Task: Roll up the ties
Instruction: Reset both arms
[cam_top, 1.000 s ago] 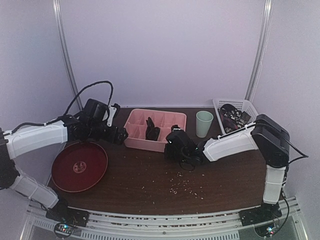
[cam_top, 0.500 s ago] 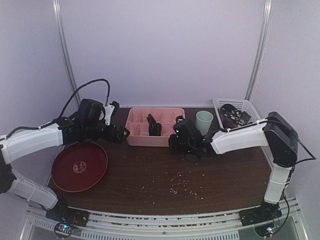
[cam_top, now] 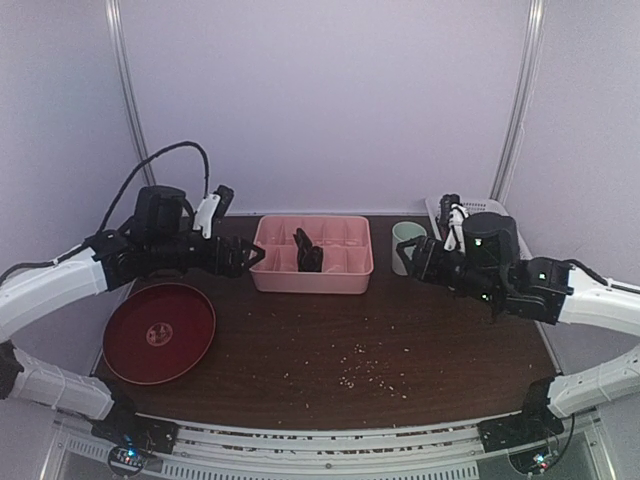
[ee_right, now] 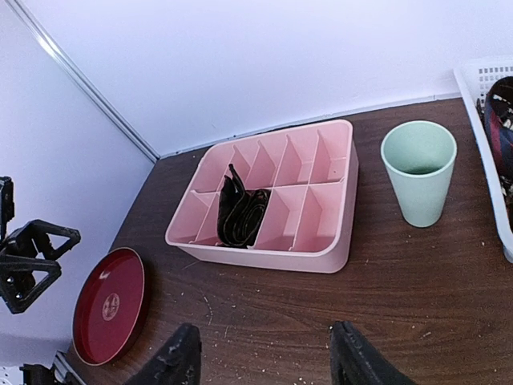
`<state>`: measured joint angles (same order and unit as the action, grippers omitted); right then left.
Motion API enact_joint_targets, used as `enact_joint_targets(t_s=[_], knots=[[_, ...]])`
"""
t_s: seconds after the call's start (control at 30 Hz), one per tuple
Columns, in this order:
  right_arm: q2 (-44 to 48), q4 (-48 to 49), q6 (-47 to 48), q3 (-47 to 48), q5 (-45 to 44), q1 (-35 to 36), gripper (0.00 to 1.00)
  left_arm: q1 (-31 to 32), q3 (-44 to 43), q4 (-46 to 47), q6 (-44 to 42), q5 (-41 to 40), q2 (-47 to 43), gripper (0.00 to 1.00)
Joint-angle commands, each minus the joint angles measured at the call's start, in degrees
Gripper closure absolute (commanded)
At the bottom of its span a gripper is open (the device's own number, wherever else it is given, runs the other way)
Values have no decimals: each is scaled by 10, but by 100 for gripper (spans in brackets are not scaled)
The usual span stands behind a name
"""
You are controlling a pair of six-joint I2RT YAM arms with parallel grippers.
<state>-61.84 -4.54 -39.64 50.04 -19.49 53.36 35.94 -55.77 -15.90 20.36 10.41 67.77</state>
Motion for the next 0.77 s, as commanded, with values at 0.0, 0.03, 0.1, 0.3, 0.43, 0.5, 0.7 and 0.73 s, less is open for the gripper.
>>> enact_joint_targets(t_s=[0.0, 0.03, 0.1, 0.3, 0.43, 0.5, 0.7, 0.73], knots=[[49, -98, -11, -13, -21, 2, 27, -4, 0, 75, 28, 45, -45, 2], [59, -109, -13, -14, -23, 2, 14, -4, 6, 81, 32, 46, -50, 2], [78, -121, -15, -20, -23, 2, 0, -4, 22, 93, 38, 40, -59, 2], [120, -139, -19, -29, -40, 1, 0, -4, 85, 136, 58, 25, -91, 2], [137, -136, -24, -31, -52, 1, 0, -4, 126, 161, 72, 18, -113, 2], [139, -136, -30, -32, -55, 1, 0, -4, 134, 164, 72, 12, -117, 2], [140, -128, -44, -39, -51, 1, 0, -4, 134, 163, 68, 4, -120, 2], [139, -128, -46, -39, -51, 1, 0, -4, 134, 162, 67, 1, -120, 2]])
